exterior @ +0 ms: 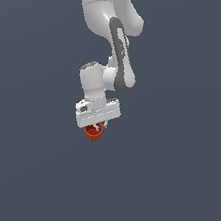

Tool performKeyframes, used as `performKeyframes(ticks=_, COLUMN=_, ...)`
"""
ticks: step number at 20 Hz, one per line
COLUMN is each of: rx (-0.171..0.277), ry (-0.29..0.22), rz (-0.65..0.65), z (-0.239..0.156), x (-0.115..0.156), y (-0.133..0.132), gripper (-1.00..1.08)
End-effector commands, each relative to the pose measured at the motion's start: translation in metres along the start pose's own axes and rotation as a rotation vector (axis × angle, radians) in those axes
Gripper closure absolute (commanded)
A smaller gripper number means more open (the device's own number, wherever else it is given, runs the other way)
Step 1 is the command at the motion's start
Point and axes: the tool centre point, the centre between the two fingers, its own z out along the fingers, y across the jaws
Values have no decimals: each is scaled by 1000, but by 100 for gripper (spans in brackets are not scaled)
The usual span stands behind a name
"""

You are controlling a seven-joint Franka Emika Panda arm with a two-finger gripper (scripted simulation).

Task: Pick up the object and move it to a goal position.

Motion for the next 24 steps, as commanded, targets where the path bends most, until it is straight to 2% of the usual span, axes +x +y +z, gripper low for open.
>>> performKeyframes(ticks=1, rx=0, ry=0, rz=0, z=1, x=0, y=0, gripper=108)
performKeyframes(ticks=14, rx=-1, ry=1, rz=0, z=-4, x=6, y=-2, gripper=108)
performKeyframes(ticks=19, rx=-1, ry=1, rz=0, z=-18, x=26, y=-7, gripper=108)
performKeyframes(ticks=24, rx=0, ry=0, rz=0, z=-41, x=58, y=-17, gripper=108)
